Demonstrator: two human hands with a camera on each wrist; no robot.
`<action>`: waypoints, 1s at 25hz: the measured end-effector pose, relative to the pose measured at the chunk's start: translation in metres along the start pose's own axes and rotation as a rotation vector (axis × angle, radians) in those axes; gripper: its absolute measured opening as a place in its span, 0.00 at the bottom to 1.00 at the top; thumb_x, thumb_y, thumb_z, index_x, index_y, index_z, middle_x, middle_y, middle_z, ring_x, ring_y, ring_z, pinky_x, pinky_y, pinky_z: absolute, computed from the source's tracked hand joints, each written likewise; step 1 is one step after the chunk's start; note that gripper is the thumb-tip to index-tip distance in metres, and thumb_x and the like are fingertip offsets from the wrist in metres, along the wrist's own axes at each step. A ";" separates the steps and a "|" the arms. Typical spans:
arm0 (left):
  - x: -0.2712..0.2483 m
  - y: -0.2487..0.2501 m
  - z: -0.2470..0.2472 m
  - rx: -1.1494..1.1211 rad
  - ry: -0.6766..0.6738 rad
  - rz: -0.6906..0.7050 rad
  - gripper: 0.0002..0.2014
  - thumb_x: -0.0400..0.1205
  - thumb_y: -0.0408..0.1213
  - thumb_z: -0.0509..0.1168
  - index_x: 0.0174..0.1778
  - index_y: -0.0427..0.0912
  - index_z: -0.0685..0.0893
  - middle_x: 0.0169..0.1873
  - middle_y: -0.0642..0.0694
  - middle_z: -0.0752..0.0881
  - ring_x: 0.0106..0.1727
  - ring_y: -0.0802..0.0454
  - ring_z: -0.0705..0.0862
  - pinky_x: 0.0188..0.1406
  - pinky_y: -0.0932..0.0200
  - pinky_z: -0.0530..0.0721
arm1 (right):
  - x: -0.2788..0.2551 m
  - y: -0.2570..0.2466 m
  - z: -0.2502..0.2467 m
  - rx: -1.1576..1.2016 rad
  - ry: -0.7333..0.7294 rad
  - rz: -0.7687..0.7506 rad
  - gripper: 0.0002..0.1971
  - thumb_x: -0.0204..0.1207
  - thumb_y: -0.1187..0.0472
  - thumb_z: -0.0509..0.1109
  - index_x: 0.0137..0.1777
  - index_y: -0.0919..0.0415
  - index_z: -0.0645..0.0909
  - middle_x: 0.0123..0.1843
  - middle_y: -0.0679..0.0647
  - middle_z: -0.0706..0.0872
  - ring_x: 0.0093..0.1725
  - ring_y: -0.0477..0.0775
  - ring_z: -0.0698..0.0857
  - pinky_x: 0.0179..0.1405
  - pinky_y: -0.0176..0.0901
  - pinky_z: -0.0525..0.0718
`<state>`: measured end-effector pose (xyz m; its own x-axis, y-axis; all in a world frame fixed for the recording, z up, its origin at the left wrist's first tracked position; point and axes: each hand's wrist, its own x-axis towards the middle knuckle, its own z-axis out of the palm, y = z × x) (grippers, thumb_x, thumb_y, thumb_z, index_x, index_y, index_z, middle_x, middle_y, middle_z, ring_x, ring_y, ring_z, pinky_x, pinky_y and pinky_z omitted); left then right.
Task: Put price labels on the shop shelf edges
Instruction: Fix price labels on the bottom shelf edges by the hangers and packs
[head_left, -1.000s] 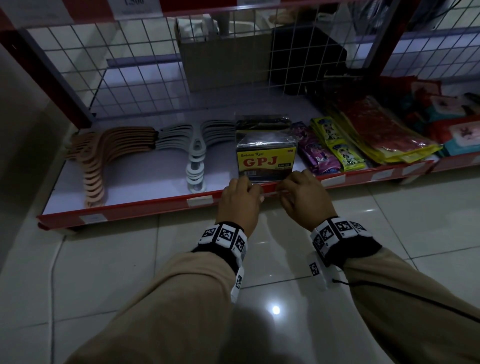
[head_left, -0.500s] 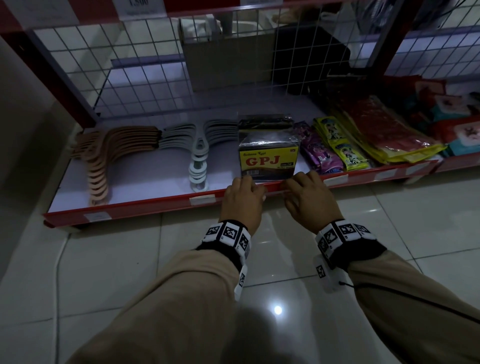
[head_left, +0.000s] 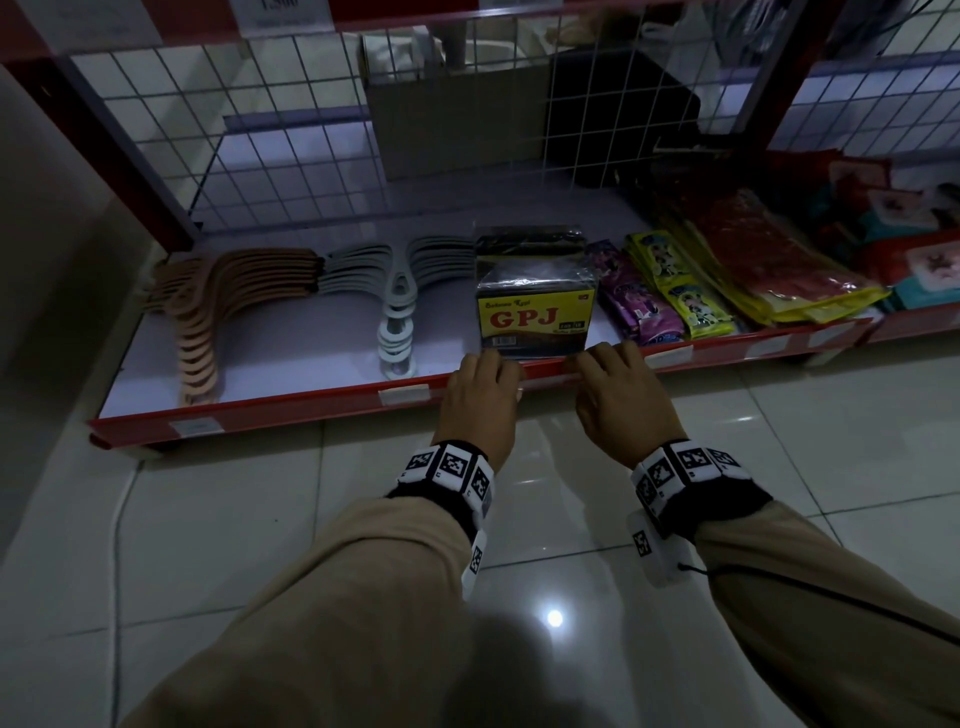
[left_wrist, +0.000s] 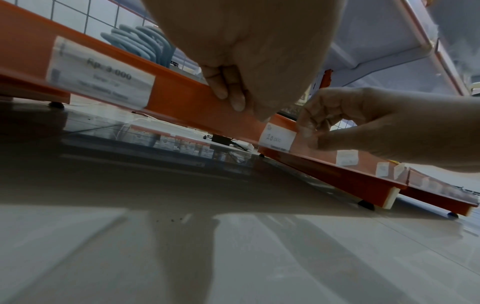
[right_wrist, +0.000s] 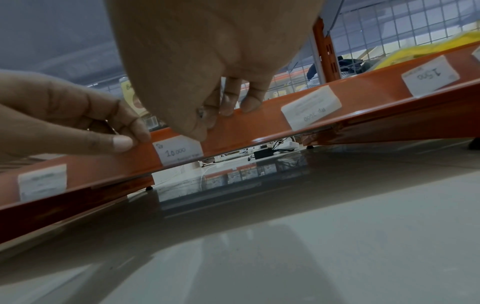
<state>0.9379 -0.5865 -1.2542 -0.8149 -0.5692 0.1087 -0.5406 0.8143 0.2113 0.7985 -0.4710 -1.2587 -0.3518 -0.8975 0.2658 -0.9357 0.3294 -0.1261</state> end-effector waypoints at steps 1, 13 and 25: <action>-0.001 0.000 -0.001 0.001 0.000 0.004 0.09 0.84 0.33 0.58 0.60 0.41 0.77 0.59 0.42 0.76 0.56 0.44 0.72 0.52 0.54 0.69 | 0.000 0.000 0.001 0.014 0.011 0.004 0.17 0.68 0.69 0.69 0.57 0.66 0.79 0.53 0.64 0.81 0.50 0.68 0.76 0.46 0.59 0.79; -0.013 -0.005 -0.011 -0.006 -0.030 0.051 0.17 0.84 0.32 0.59 0.69 0.42 0.77 0.65 0.43 0.76 0.63 0.44 0.72 0.59 0.53 0.73 | -0.006 0.005 0.009 0.108 0.143 0.015 0.15 0.62 0.75 0.69 0.50 0.70 0.79 0.50 0.66 0.80 0.48 0.68 0.77 0.45 0.57 0.80; -0.011 0.006 -0.036 0.203 -0.152 0.113 0.18 0.83 0.35 0.57 0.70 0.42 0.74 0.67 0.44 0.74 0.66 0.44 0.70 0.60 0.52 0.71 | -0.007 0.003 -0.023 0.159 -0.072 0.059 0.18 0.68 0.71 0.67 0.60 0.69 0.79 0.55 0.67 0.81 0.54 0.70 0.77 0.49 0.57 0.80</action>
<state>0.9512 -0.5790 -1.2196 -0.8860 -0.4627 -0.0300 -0.4630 0.8863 0.0050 0.7973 -0.4571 -1.2386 -0.3979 -0.8985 0.1855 -0.8956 0.3366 -0.2910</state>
